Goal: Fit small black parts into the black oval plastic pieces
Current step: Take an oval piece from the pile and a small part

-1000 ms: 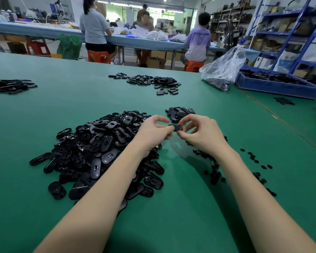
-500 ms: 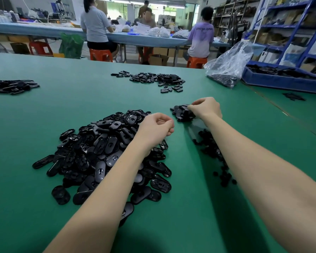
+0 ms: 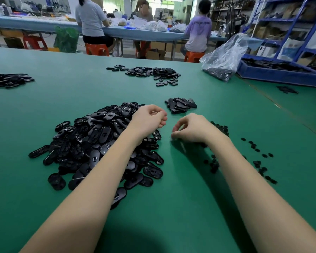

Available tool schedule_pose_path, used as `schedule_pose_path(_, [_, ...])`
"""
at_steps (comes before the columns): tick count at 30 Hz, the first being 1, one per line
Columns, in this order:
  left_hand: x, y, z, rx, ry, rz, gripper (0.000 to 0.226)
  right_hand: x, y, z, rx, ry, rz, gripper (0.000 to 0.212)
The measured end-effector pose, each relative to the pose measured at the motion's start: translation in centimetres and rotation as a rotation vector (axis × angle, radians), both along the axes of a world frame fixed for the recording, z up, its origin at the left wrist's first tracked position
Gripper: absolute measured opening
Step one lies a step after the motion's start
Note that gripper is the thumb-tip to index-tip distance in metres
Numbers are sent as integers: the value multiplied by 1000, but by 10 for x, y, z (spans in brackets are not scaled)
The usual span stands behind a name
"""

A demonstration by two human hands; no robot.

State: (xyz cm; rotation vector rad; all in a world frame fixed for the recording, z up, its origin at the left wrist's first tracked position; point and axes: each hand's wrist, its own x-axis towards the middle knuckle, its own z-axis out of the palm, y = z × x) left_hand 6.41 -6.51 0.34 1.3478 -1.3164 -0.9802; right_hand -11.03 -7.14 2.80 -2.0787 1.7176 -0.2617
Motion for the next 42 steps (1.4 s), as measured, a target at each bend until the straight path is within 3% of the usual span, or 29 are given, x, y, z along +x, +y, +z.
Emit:
schedule_pose_path(3, [-2, 4, 4, -35, -34, 12, 16, 6, 10, 1, -43, -88, 84, 11])
schedule_pose_path(7, [-4, 9, 7, -111, -122, 104, 11, 11, 18, -11, -83, -96, 203, 34])
schedule_pose_path(13, [-9, 15, 12, -104, -146, 91, 20, 10, 15, -25, -273, -31, 199, 9])
schedule_pose_path(17, [-12, 18, 13, -108, -142, 71, 17, 3, 11, -25, -350, 12, 226, 13])
schedule_pose_path(20, [-14, 18, 12, -118, -113, 43, 7, -9, 5, -19, -367, -157, 170, 10])
schedule_pose_path(24, [-21, 19, 11, -20, -13, -70, 12, -23, 0, -6, -329, -527, 60, 12])
schedule_pose_path(29, [-28, 23, 8, 36, 62, -145, 13, -32, -1, 0, -211, -607, 9, 13])
schedule_pose_path(32, [-27, 21, 7, 52, 100, -119, 19, -39, -4, -3, -198, -541, -45, 12])
schedule_pose_path(36, [-25, 20, 6, 69, 148, -90, 20, -47, -7, -12, -270, -151, -106, 5])
schedule_pose_path(38, [-24, 19, 5, 52, 149, -74, 22, -45, -7, -16, -267, -73, -101, 4])
schedule_pose_path(42, [-25, 17, 3, 10, 155, -34, 26, -41, -7, -20, -297, 44, -83, 21])
